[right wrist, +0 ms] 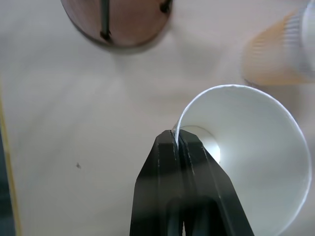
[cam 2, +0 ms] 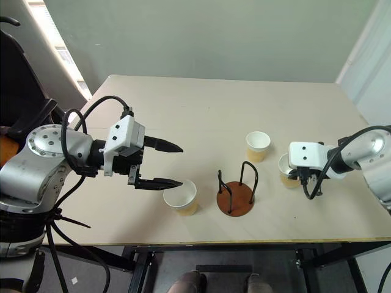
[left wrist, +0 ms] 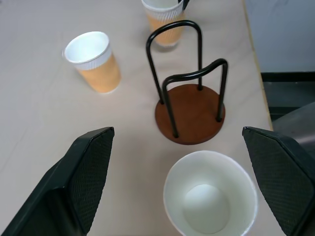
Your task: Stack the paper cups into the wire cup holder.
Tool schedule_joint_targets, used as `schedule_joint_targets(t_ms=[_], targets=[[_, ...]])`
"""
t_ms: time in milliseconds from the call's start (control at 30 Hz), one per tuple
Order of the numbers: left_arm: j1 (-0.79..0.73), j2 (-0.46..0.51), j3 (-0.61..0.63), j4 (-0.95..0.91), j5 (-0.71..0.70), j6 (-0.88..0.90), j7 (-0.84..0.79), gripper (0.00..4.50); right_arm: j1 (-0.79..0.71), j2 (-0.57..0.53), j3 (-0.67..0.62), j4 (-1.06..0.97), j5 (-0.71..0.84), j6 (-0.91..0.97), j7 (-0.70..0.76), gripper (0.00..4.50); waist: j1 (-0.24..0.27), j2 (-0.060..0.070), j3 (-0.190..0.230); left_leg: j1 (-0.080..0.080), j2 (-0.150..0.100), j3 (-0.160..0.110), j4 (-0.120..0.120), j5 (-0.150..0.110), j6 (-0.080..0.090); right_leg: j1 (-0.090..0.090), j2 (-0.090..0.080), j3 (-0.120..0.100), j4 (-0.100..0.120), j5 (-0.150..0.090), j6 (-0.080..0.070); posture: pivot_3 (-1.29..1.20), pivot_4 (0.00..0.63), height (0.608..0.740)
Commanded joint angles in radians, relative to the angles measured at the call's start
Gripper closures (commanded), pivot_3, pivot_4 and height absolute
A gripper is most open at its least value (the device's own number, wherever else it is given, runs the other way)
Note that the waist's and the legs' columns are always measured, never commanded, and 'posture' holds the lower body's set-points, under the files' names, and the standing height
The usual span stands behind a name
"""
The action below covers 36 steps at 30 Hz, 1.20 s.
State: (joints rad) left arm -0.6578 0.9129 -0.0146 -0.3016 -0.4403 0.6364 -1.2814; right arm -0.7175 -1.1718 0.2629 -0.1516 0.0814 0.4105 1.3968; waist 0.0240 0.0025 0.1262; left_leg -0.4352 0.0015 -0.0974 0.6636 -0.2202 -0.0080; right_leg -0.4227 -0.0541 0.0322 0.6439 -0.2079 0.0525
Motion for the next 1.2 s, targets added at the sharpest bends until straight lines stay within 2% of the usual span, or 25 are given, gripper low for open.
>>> schedule_joint_targets(t_ms=[33,200,300,600,1000,1100,1200], targets=[[-0.032,0.004,0.035,-0.014,-0.033,-0.018,0.008,0.00,-0.146,0.008,-0.048,0.019,0.038,-0.061,0.090,4.48,-0.002,0.001,0.000,0.000,0.000,0.000,-0.001,0.000,0.000,-0.001,0.000,0.000,0.000,0.000,0.000,0.00,0.150,0.740],[-0.019,0.007,0.036,-0.024,-0.062,-0.009,0.012,0.00,-0.405,0.145,-0.069,0.049,0.214,0.001,0.204,4.48,-0.010,0.001,0.001,0.000,0.001,0.000,-0.004,0.000,-0.001,-0.002,0.001,0.000,0.001,-0.002,-0.003,0.00,0.150,0.740],[-0.005,0.014,0.036,-0.029,-0.072,-0.004,0.012,0.00,-0.458,0.180,-0.036,0.034,0.339,0.048,0.218,4.48,-0.012,0.001,0.001,0.000,0.001,-0.001,-0.006,0.002,-0.003,-0.003,0.001,-0.002,0.001,-0.004,-0.007,0.00,0.150,0.740],[0.023,0.050,0.043,-0.055,-0.093,0.014,0.034,0.00,-0.424,0.127,0.138,-0.017,0.429,-0.026,0.218,4.48,-0.008,0.001,0.001,-0.001,0.000,-0.003,-0.009,0.004,-0.008,-0.003,0.001,-0.003,0.000,-0.007,-0.012,0.00,0.150,0.740],[0.034,0.078,0.032,-0.071,-0.094,0.025,0.068,0.00,-0.377,0.161,0.198,-0.006,0.368,-0.123,0.218,4.48,-0.012,0.001,0.001,0.001,0.001,-0.004,-0.014,0.005,-0.008,-0.005,0.001,-0.004,0.003,-0.007,-0.013,0.00,0.150,0.740],[0.033,0.081,0.013,-0.062,-0.077,0.021,0.077,0.00,-0.374,0.155,0.211,-0.004,0.366,-0.131,0.218,3.89,-0.012,0.001,0.001,0.001,0.001,-0.004,-0.014,0.005,-0.008,-0.005,0.000,-0.004,0.002,-0.007,-0.013,0.00,0.150,0.740],[0.042,0.084,-0.008,-0.059,-0.050,0.010,0.078,0.00,-0.373,0.145,0.224,-0.006,0.356,-0.140,0.218,2.88,-0.012,0.001,0.001,0.001,0.001,-0.004,-0.015,0.005,-0.008,-0.005,0.000,-0.004,0.002,-0.007,-0.013,0.00,0.150,0.740]])
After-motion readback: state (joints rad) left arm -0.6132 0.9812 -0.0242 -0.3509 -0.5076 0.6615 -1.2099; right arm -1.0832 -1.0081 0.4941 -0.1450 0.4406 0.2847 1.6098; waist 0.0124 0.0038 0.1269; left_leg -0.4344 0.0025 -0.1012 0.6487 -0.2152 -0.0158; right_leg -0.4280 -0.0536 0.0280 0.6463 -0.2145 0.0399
